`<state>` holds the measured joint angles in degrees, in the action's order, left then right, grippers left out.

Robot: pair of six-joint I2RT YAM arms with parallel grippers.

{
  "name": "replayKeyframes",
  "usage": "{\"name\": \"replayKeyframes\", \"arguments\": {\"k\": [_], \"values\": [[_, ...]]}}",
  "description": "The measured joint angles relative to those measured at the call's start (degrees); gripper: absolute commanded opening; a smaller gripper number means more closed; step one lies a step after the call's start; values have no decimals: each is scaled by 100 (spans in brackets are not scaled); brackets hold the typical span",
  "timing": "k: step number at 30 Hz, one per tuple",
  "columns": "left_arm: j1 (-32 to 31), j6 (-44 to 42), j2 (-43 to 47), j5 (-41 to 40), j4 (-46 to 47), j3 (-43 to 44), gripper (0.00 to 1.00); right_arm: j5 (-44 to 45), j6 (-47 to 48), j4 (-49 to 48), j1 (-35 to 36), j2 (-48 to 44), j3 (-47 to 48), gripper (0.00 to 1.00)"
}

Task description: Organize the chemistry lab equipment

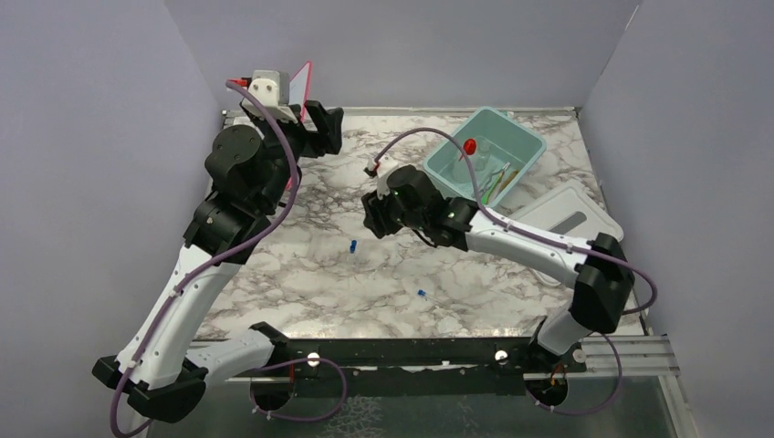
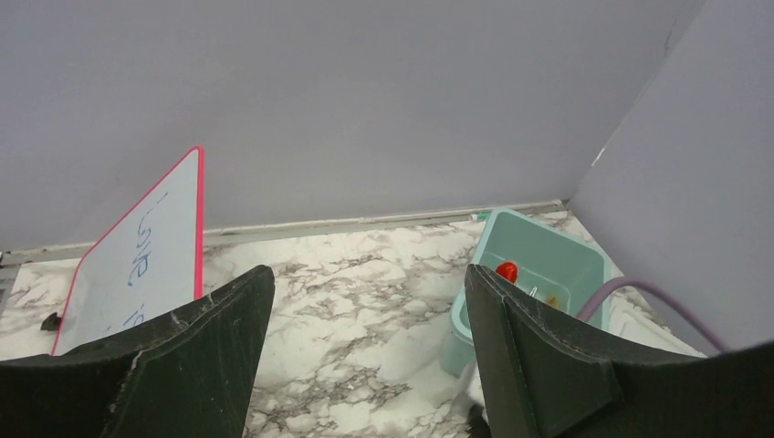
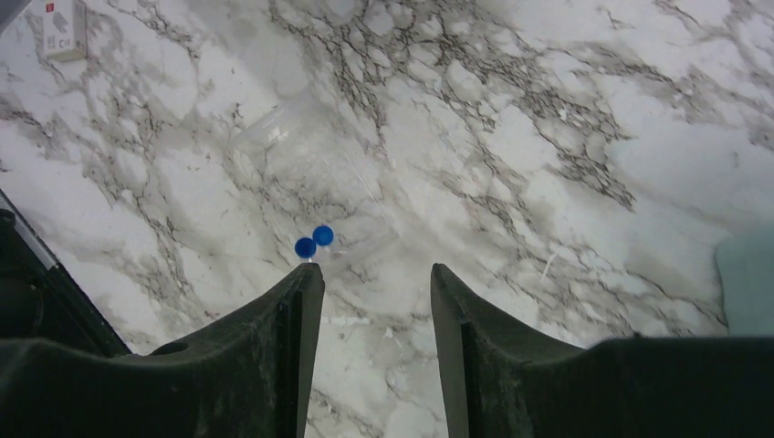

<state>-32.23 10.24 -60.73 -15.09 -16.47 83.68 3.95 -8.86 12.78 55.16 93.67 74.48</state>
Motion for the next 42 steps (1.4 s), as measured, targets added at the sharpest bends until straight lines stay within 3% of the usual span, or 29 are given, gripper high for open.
{"name": "replayKeyframes", "arguments": {"k": [5, 12, 22, 28, 32, 37, 42], "values": [[0, 26, 321, 9, 7, -404, 81, 284, -599, 726, -2, -627, -380, 59], [0, 140, 710, 201, -28, -1226, 80, 24, -1399, 1587, -2, -627, -933, 59], [0, 1145, 929, 649, -772, -3016, 52, -105, -2605, 1537, -2, -262, -938, 53], [0, 1794, 586, 946, -990, -3560, 44, -46, -2743, 1558, -2, -216, -1294, 53], [2, 1919, 361, 1016, -1001, -3661, 43, -48, -2798, 1561, -2, -216, -1515, 52], [0, 1958, 136, 1154, -992, -3801, 32, -48, -2815, 1545, -2, -216, -1541, 52], [2, 1969, -114, 1276, -942, -4015, 30, -48, -2752, 1534, -2, -208, -1541, 51]]}}
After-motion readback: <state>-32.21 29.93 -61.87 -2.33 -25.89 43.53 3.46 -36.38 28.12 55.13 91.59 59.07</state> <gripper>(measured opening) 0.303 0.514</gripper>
